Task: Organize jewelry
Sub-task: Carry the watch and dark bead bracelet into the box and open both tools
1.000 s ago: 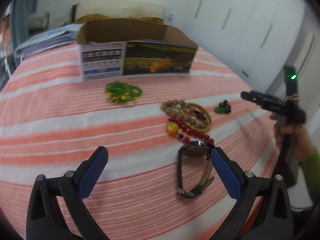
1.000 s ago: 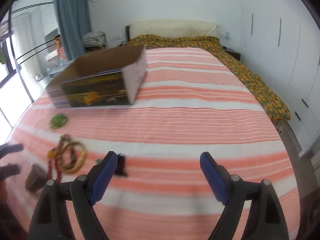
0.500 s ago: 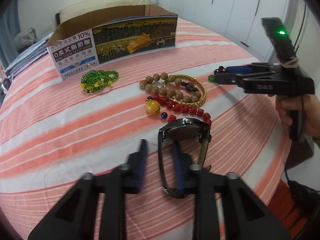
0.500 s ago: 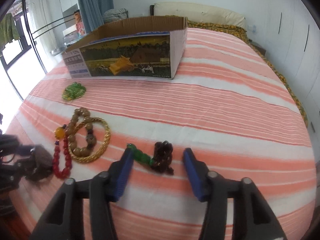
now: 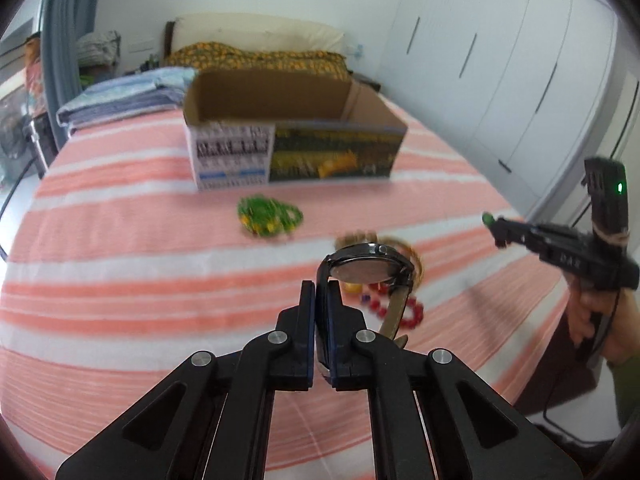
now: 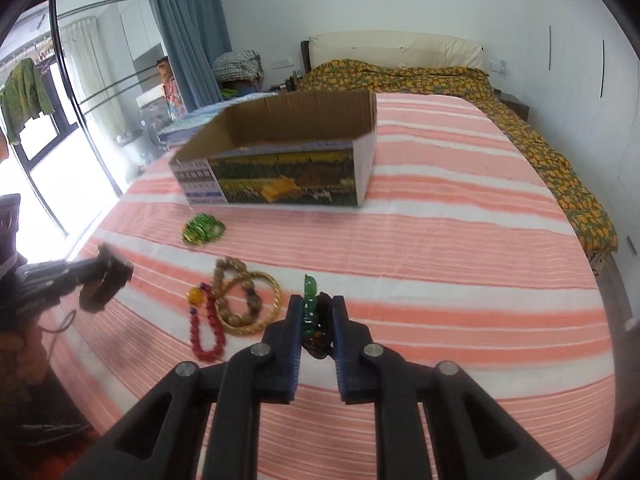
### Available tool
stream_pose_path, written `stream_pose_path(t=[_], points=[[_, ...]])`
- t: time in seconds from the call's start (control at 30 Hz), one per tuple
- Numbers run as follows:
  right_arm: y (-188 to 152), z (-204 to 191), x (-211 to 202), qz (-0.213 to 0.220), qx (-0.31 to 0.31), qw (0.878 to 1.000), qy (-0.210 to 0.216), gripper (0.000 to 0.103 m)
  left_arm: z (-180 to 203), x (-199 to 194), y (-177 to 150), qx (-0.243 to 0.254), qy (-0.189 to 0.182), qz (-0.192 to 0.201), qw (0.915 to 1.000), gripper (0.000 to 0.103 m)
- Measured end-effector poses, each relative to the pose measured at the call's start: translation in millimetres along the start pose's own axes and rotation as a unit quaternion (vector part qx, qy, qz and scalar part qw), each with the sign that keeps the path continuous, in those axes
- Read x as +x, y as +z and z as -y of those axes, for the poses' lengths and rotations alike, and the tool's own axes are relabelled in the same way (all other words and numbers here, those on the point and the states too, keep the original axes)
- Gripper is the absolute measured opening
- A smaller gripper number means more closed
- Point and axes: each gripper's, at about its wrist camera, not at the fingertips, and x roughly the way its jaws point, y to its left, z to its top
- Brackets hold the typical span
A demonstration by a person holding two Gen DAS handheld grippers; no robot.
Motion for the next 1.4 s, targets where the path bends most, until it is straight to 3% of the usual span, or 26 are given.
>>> stream_pose_path(t=[0.2,0.43,0.63,0.83,0.9,0.93,0.97,1.0,1.07,1.17,1.4], points=[[60,-11,4,0.029,0.007,0.998,0.049,0.014,-22,-11,67,-0.022,0.008,0.043,0.9988,0.003],[151,-28,47,0.052,-0.001,0.996,0.068,0.014,-53,45,145,-0.048,0.041,0.039,0.9972,0.003],[202,-31,113,0.008,0.009,0.997,0.079,0.014,-65,101,177,-0.048,0.057,0.006,0.9972,0.003],[212,-37,173,-0.034,0.013,0.996,0.079,0.017,-60,144,183,-0.034,0.069,-0.025,0.9968,0.006],[209,-37,184,-0.041,0.017,0.996,0.078,0.025,-59,150,181,-0.029,0.073,-0.029,0.9965,0.011],[207,-35,186,-0.042,0.022,0.996,0.077,0.039,-58,150,180,-0.027,0.080,-0.025,0.9962,0.015],[206,-33,186,-0.039,0.027,0.996,0.075,0.044,-57,149,178,-0.024,0.083,-0.021,0.9960,0.030],[204,-32,183,-0.033,0.031,0.996,0.072,0.044,-56,147,177,-0.023,0.083,-0.017,0.9961,0.040],[197,-30,173,-0.025,0.029,0.997,0.063,0.044,-55,136,173,-0.021,0.086,-0.001,0.9961,0.071],[185,-30,152,-0.009,0.015,0.999,0.050,0.045,-52,111,160,-0.022,0.095,0.025,0.9949,0.083],[131,-39,77,0.027,-0.031,0.999,0.022,0.045,-41,60,106,-0.023,0.102,0.030,0.9941,0.091]])
